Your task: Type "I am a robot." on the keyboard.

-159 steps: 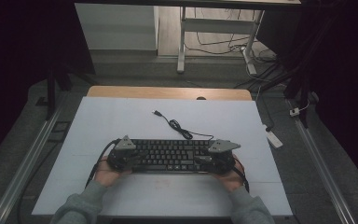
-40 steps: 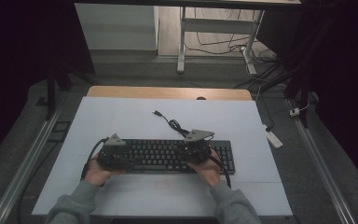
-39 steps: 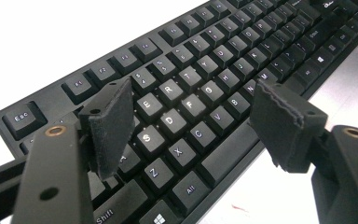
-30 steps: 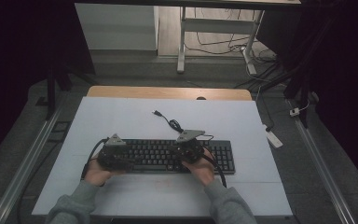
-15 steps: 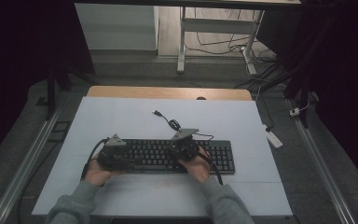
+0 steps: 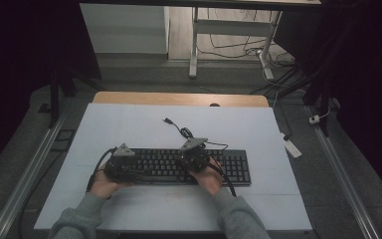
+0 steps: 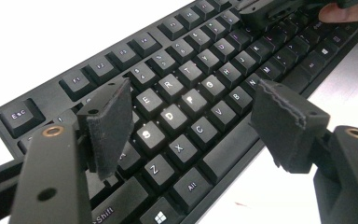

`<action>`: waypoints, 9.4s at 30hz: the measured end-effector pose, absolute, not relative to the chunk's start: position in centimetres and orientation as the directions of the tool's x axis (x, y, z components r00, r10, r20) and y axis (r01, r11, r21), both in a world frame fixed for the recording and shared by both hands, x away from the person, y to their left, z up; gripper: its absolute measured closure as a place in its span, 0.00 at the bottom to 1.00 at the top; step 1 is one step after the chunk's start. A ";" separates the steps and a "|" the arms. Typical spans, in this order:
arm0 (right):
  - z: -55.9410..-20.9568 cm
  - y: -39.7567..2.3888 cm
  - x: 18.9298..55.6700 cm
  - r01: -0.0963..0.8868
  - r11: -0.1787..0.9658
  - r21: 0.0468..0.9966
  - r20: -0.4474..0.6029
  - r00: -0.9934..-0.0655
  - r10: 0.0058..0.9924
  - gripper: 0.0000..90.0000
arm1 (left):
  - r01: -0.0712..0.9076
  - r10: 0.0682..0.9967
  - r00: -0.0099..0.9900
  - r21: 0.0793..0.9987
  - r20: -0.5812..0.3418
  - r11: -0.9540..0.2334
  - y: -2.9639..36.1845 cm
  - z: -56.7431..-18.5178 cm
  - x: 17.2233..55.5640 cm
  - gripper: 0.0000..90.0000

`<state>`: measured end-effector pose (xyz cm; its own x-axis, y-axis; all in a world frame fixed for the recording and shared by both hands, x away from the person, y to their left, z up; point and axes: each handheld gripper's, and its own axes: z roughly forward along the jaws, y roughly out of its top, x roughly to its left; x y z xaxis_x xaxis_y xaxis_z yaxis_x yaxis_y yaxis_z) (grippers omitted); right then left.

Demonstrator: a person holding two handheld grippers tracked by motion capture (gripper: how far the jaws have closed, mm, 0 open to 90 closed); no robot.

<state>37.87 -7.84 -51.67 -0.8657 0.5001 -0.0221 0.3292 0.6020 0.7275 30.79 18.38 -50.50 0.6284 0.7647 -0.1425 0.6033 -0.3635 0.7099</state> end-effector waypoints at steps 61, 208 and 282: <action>-50.3 -22.0 31.9 0.337 0.474 0.814 -0.039 -0.782 0.623 0.57 | 0.577 0.778 0.613 0.751 -0.137 -0.322 19.1 -50.2 30.9 0.49; -51.0 -9.7 35.0 0.327 0.620 0.713 0.024 -0.895 0.445 0.99 | 0.582 0.782 0.609 0.746 -0.137 -0.323 20.8 -50.3 28.1 0.33; -50.2 -29.1 29.6 0.337 0.454 0.825 -0.074 -0.731 0.678 0.55 | 0.553 0.803 0.588 0.773 -0.098 -0.310 22.4 -51.2 25.6 0.32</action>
<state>29.59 -29.05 -50.22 -0.7313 0.6780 -0.0743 0.3370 0.4540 0.8248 25.63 22.36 -51.19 0.5881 0.8028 -0.0984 0.5528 -0.3102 0.7734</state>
